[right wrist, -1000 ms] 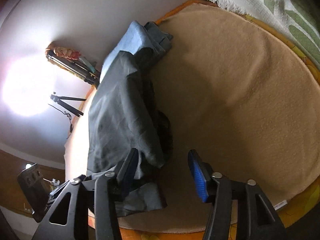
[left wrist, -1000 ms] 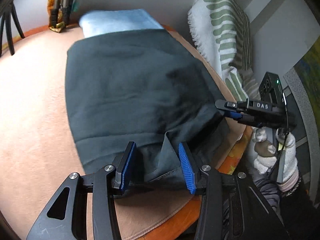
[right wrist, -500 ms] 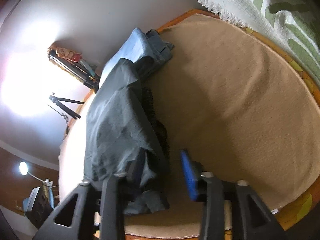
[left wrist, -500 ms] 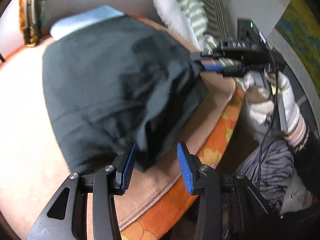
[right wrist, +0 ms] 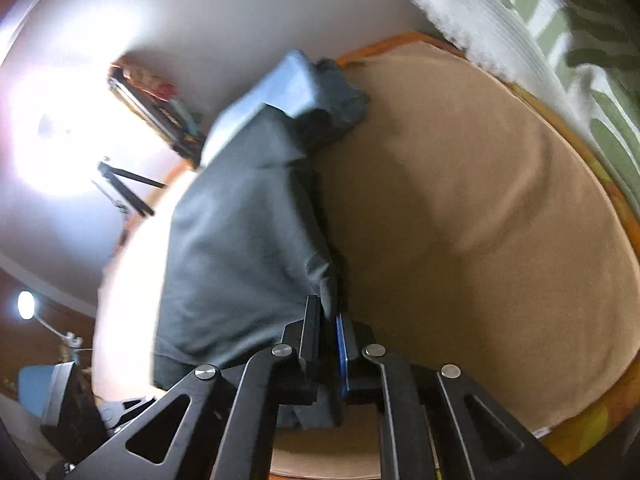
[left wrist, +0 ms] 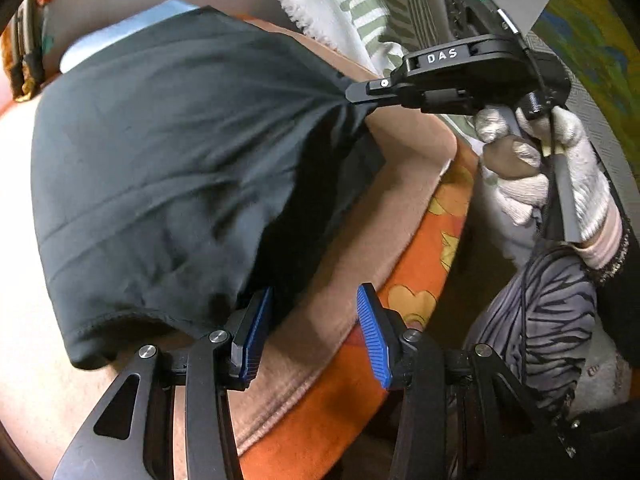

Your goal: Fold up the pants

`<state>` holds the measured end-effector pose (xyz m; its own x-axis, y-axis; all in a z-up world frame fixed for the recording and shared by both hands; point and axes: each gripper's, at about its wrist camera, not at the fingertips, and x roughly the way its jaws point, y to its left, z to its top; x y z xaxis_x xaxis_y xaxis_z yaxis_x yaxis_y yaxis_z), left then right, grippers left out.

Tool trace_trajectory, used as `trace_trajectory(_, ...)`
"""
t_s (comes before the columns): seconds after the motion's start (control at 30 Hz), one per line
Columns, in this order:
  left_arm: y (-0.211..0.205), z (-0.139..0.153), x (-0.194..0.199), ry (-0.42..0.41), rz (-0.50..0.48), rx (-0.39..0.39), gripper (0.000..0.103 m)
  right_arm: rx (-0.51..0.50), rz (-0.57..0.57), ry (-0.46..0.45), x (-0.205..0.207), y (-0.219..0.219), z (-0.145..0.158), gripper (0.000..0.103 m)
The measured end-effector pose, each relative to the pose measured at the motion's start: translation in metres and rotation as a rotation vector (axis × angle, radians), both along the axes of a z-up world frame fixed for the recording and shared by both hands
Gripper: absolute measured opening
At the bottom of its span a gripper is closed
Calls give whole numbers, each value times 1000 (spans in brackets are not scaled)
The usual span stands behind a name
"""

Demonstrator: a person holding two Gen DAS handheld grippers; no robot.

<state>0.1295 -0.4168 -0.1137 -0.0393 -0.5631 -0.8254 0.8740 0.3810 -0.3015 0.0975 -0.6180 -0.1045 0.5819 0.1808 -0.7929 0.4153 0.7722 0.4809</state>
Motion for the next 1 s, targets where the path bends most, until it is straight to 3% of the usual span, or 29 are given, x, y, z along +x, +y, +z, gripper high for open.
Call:
trace_trajectory(0.1,19,17,12,52,61,-62,42,-20,19,6,-4,-3,2,15)
trace_trajectory(0.17,33,32,25,72,118,-108,42,-55,5,-26,-7,-8,11,33)
trace_trajectory(0.23,49,45,39,32,182,-134,43,-57,-1,-110,-9,-15,26,45)
trace_trajectory(0.3,64,54,60,-14,284,-149,53,-44,9,-171,-6,-21,34,53)
trace_trajectory(0.37,78,54,83,7,378,-167,57,-56,25,-217,4,-23,41,74)
trace_trajectory(0.43,89,52,102,39,450,-197,57,-78,79,-228,23,-22,42,84)
trace_trajectory(0.57,97,34,140,109,545,-197,57,-40,166,-188,64,-19,27,84)
trace_trajectory(0.8,82,-7,170,257,585,-151,57,69,227,-136,107,-25,0,84)
trace_trajectory(1.0,87,-6,175,295,598,-184,57,122,268,-118,124,-28,-16,84)
